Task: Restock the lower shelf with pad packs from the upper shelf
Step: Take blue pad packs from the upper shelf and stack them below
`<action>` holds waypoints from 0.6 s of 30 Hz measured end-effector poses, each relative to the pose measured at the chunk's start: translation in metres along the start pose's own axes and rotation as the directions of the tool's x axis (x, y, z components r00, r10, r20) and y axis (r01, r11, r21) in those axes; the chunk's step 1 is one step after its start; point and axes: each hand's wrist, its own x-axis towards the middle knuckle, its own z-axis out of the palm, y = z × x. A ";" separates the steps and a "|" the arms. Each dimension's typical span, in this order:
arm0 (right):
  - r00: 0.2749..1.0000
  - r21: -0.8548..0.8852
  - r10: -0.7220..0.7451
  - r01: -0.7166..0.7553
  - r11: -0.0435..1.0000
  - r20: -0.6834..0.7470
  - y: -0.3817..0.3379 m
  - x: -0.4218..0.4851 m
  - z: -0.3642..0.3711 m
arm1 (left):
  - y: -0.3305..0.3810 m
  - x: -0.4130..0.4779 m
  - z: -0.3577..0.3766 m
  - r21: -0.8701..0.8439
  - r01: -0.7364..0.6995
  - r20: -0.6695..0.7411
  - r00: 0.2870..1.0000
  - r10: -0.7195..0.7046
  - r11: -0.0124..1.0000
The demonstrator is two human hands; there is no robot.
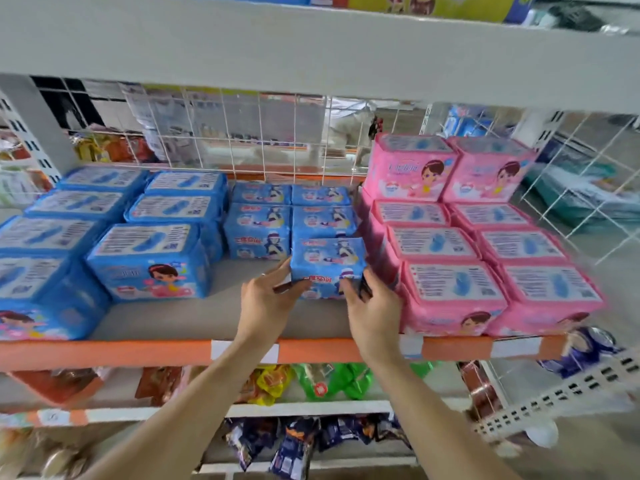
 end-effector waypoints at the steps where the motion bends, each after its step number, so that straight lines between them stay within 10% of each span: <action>1: 1.000 -0.002 -0.001 0.001 1.000 -0.002 0.001 -0.001 0.002 | -0.001 0.000 0.000 0.001 0.003 -0.014 1.000 -0.003 1.000; 18: 1.000 -0.083 -0.006 0.005 0.996 -0.004 0.008 0.015 0.026 | -0.010 0.018 0.008 0.023 0.159 -0.091 0.983 -0.157 0.987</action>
